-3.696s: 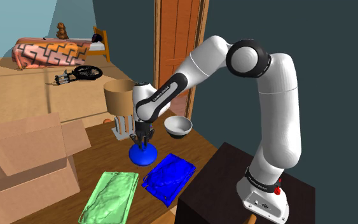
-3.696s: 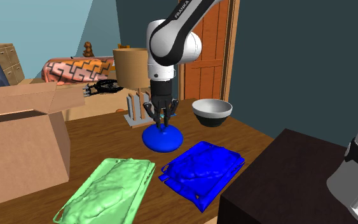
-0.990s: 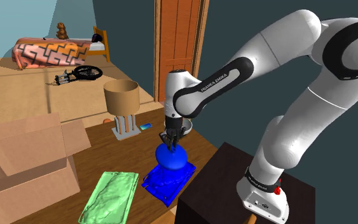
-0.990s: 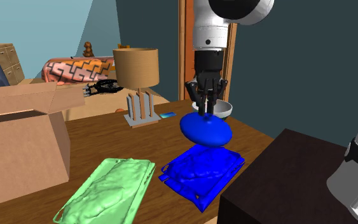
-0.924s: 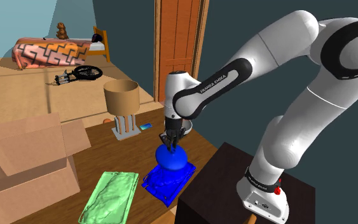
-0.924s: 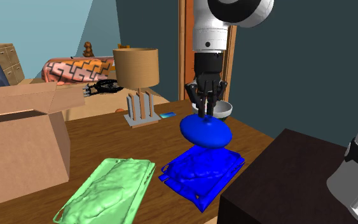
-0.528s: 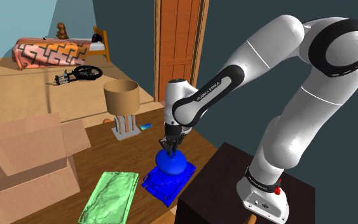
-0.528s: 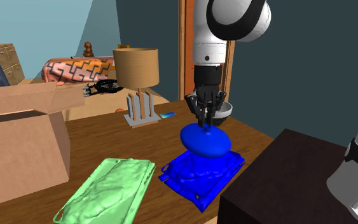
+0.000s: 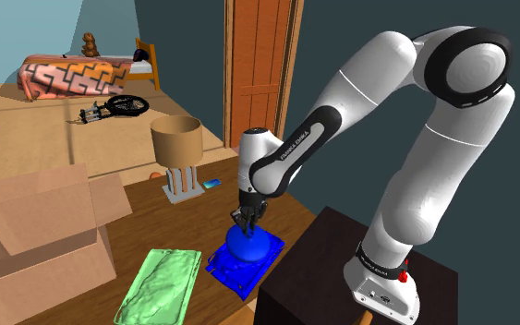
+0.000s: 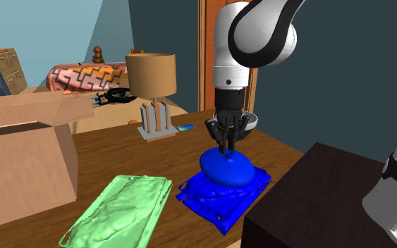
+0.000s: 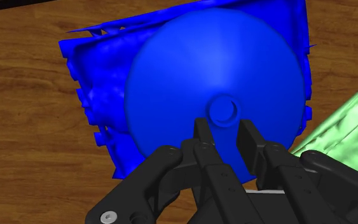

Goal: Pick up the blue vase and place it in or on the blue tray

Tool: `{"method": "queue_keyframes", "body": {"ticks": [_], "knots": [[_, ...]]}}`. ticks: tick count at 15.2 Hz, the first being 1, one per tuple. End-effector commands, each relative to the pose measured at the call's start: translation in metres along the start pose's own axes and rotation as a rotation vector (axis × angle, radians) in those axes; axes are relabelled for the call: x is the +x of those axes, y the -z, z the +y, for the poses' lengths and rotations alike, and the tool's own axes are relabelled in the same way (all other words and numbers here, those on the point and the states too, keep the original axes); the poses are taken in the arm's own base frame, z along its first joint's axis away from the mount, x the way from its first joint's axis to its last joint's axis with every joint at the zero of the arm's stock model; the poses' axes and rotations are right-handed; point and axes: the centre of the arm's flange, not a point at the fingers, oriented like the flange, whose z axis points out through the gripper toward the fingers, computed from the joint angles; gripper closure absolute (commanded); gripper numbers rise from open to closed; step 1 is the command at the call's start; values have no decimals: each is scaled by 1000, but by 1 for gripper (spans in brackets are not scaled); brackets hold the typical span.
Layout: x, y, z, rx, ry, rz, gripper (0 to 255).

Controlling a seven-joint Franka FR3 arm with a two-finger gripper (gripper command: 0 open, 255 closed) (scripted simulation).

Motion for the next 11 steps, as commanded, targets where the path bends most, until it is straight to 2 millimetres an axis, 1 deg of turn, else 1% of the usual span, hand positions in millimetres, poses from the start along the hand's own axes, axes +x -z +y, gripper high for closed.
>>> {"method": "queue_keyframes", "body": {"ticks": [1,6,7,11], "knots": [[1,-1,0,0,0,1,255],[1,-1,0,0,0,1,255],[1,-1,0,0,0,1,0],[1,-1,0,0,0,1,0]]}}
